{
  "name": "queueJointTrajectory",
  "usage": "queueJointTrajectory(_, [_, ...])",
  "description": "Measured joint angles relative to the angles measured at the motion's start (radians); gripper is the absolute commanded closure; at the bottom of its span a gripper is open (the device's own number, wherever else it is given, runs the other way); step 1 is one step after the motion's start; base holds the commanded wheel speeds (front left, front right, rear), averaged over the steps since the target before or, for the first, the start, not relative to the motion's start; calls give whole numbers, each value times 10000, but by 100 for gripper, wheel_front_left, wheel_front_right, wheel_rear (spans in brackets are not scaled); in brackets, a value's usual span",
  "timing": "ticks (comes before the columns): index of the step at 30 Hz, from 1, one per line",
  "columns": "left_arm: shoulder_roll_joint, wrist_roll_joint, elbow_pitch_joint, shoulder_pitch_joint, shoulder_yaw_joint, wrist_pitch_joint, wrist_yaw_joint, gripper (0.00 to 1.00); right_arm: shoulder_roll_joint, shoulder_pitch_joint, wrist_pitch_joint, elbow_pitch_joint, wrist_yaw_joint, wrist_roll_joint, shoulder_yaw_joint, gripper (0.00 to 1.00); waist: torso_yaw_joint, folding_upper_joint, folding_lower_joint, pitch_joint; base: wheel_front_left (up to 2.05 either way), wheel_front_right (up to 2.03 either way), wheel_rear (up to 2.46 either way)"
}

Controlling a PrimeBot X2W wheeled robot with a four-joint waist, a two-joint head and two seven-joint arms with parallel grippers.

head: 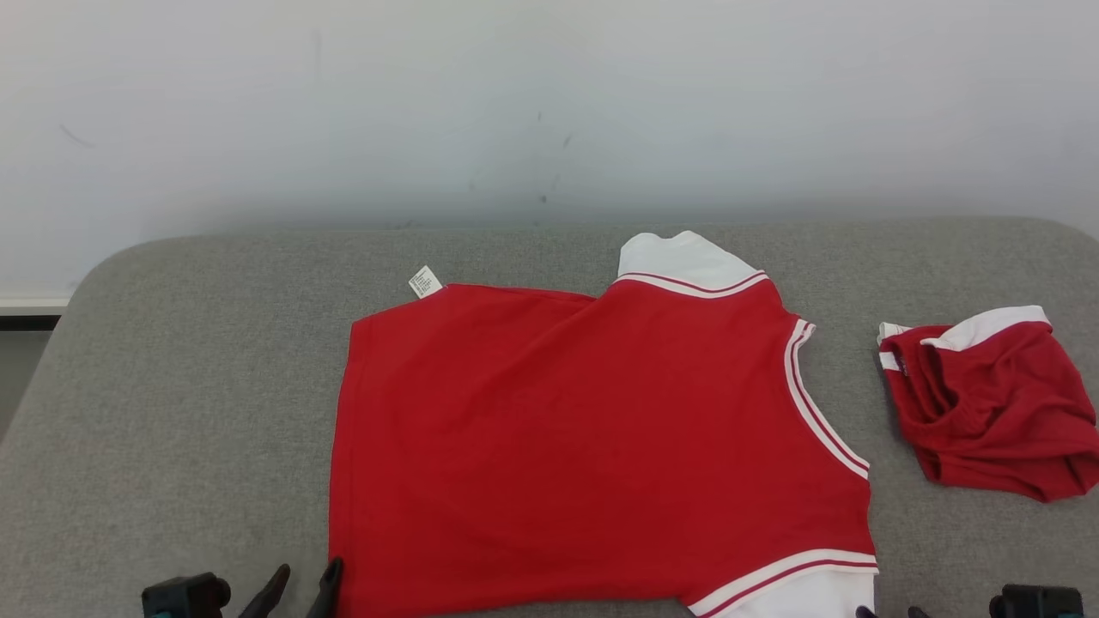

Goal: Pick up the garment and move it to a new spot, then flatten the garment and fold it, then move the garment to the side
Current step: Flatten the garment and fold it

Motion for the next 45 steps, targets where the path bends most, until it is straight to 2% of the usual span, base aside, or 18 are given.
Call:
queueJointTrajectory(9, [-2,594,-508,68,1003,-15,94,0,339,-908,-1055,-387,-13,-700,-265,0,20,-1,0,-87,0,0,0])
queueJointTrajectory(20, [-527,1574,-938,222,2859,-15,98,0,665,-2346,-2215,-545,-92,-1845,-251,0,-350,0,0,-159,0,0,0])
queueJointTrajectory(28, [-915,2508,-938,854,3975,-31,98,0,725,-2531,-2859,-207,-192,-2656,-445,0,-686,-1,0,-143,0,0,0])
queueJointTrajectory(33, [-1358,3152,-1057,1131,4433,-31,98,0,719,-2494,-2987,-31,-224,-3022,-585,0,-800,0,0,-175,0,0,0])
queueJointTrajectory(45, [-1781,4493,-1354,2096,5691,-33,98,0,947,-2094,-3152,81,-267,-3281,-986,0,-988,-1,-2,-302,0,0,0])
